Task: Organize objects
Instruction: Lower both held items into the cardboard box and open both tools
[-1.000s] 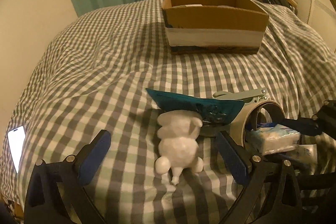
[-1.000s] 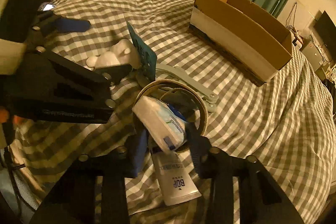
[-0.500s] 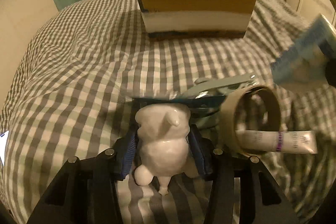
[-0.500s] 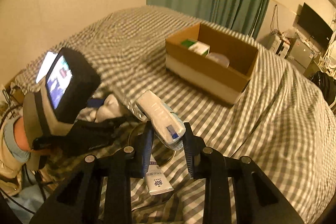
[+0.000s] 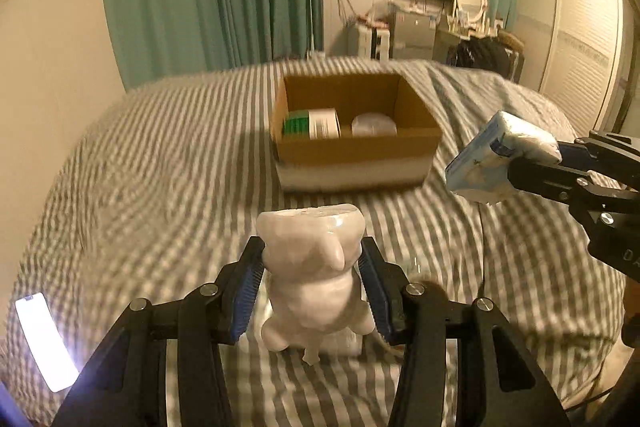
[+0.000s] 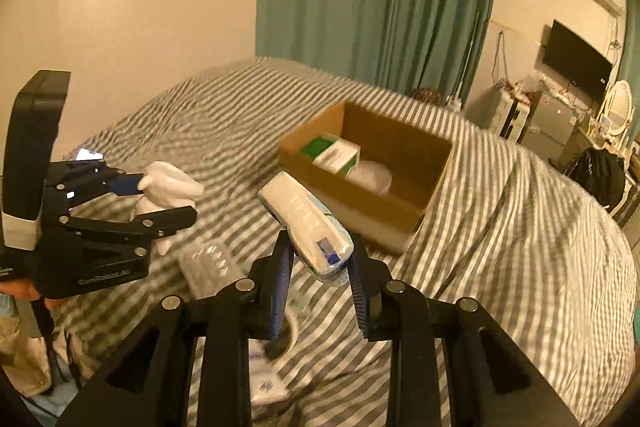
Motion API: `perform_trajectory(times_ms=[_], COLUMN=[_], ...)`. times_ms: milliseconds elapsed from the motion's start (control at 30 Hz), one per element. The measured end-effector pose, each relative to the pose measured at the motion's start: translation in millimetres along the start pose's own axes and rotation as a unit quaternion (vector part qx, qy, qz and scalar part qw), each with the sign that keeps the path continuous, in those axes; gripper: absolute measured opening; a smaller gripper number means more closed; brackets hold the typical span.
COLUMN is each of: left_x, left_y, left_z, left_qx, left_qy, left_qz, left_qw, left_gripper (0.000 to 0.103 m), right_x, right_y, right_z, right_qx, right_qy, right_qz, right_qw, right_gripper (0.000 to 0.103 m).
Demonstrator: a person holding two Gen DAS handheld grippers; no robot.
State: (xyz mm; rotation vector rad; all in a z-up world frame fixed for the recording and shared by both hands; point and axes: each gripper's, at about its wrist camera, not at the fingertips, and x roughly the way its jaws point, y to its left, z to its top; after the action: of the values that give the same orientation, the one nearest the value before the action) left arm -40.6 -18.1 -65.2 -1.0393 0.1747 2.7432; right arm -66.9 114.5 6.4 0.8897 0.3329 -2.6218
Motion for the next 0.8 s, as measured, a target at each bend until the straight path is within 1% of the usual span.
perform_trajectory(times_ms=[167,333,367,467,600,700,800], left_x=[3.1,19.1,21.3,39.9,68.7,93.4,118.1], left_y=[4.9,8.9,9.5,8.9,3.1,-0.9,-2.0], left_z=[43.1,95.8,101.3,129.6,155.8,169.9,177.3], left_qx=[0.003,0.001,0.0,0.0,0.011,0.019,0.022], left_qy=[-0.032,-0.063,-0.066,-0.073,-0.078,-0.075,-0.066], left_qz=[0.014,0.017,0.017,0.012,0.015,0.014,0.012], left_qw=[0.9994,0.9979,0.9977,0.9973,0.9968,0.9969,0.9975], left_gripper=[0.049,0.049,0.049,0.049,0.049,0.049,0.049], right_x=[1.0,12.0,16.4,26.7,48.6,68.8,89.6], right_y=[-21.9,-46.6,-51.6,-61.0,-72.5,-81.5,-90.5], right_z=[33.6,69.0,76.9,93.0,111.2,122.6,127.5], right_qx=[0.005,0.008,0.009,0.007,0.008,0.008,0.01], right_qy=[-0.034,-0.057,-0.062,-0.069,-0.072,-0.069,-0.061], right_qz=[-0.015,-0.025,-0.026,-0.028,-0.026,-0.027,-0.03], right_qw=[0.999,0.998,0.998,0.997,0.997,0.997,0.998], right_gripper=[0.027,0.027,0.027,0.027,0.027,0.026,0.027])
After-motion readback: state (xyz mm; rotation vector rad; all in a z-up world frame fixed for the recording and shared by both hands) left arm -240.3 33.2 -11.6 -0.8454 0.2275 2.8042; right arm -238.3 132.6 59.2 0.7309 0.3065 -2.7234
